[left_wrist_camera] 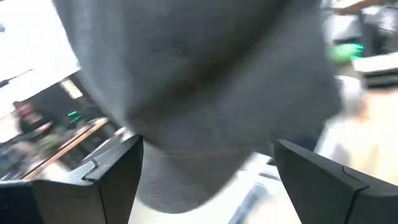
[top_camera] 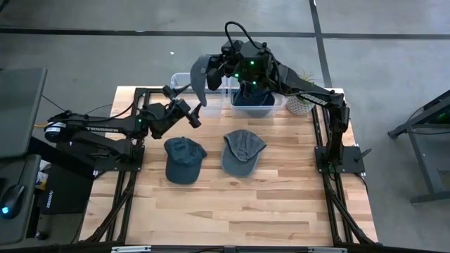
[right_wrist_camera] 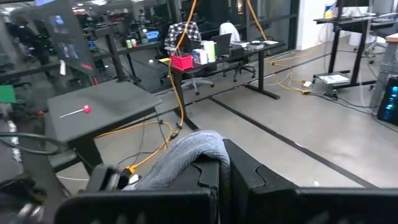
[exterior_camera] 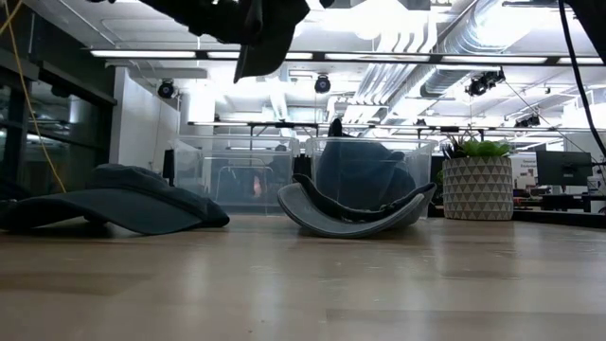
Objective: Pick & Place hat
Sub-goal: Put the left gray cap into the left transparent bin
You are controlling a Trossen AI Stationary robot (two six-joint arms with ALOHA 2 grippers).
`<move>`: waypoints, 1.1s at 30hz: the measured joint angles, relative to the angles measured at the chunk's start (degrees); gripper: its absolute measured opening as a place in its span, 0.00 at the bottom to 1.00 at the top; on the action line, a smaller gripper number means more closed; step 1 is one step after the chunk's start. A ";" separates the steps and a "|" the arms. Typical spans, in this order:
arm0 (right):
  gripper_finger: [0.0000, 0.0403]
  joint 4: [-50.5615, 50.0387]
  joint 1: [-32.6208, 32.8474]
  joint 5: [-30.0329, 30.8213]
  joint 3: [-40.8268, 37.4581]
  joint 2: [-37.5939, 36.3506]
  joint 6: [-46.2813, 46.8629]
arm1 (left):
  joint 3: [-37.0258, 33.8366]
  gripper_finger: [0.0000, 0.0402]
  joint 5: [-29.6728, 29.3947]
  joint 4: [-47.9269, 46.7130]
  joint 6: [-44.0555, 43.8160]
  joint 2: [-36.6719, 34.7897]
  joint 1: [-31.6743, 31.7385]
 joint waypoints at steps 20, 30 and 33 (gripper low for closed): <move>0.00 -9.81 0.31 -1.46 -0.04 -0.52 -6.60 | 2.04 0.81 -13.40 14.70 16.39 0.42 0.02; 0.00 -10.64 -0.23 -1.41 -0.04 -1.87 -10.81 | 2.14 0.81 -20.41 14.24 11.47 0.44 0.02; 0.00 -10.86 -0.59 -0.97 -0.04 -2.81 -12.19 | 2.14 0.81 -21.15 14.17 9.06 0.44 0.02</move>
